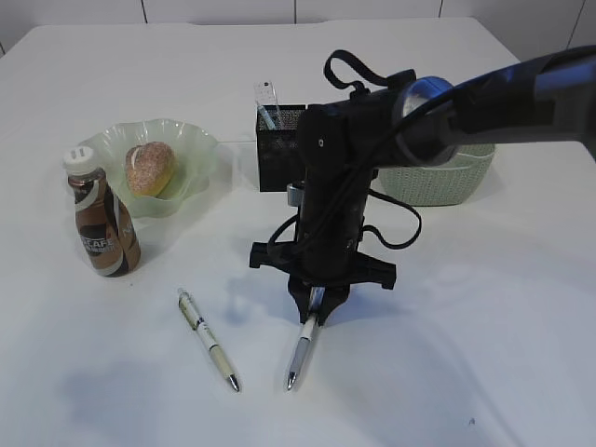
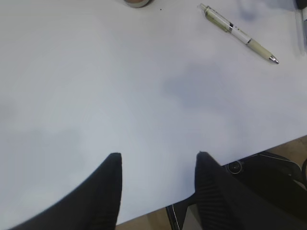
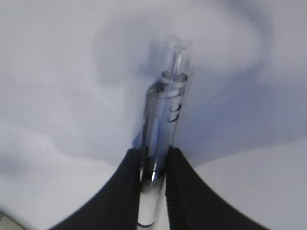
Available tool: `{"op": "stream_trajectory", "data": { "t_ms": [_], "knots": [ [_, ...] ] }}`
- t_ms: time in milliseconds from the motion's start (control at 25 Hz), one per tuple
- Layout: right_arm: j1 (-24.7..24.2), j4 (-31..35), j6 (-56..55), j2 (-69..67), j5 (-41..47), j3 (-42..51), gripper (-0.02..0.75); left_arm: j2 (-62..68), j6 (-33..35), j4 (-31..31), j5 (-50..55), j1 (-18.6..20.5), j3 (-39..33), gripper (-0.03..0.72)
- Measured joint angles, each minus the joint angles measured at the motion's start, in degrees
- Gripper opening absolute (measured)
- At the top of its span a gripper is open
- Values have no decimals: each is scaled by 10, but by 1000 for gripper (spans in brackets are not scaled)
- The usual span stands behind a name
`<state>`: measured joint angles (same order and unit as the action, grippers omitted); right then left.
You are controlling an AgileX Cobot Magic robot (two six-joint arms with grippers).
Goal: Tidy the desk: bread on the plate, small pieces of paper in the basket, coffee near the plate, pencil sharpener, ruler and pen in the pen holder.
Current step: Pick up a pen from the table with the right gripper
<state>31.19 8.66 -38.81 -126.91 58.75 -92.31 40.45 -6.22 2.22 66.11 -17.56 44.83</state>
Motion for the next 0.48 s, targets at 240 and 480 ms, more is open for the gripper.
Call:
{"op": "stream_trajectory", "data": {
  "t_ms": [240, 480],
  "knots": [
    [0, -27, 80, 0, 45, -53, 134, 0, 0, 0, 1, 0, 0, 347],
    [0, -57, 164, 0, 100, -102, 134, 0, 0, 0, 1, 0, 0, 347]
  ]
}}
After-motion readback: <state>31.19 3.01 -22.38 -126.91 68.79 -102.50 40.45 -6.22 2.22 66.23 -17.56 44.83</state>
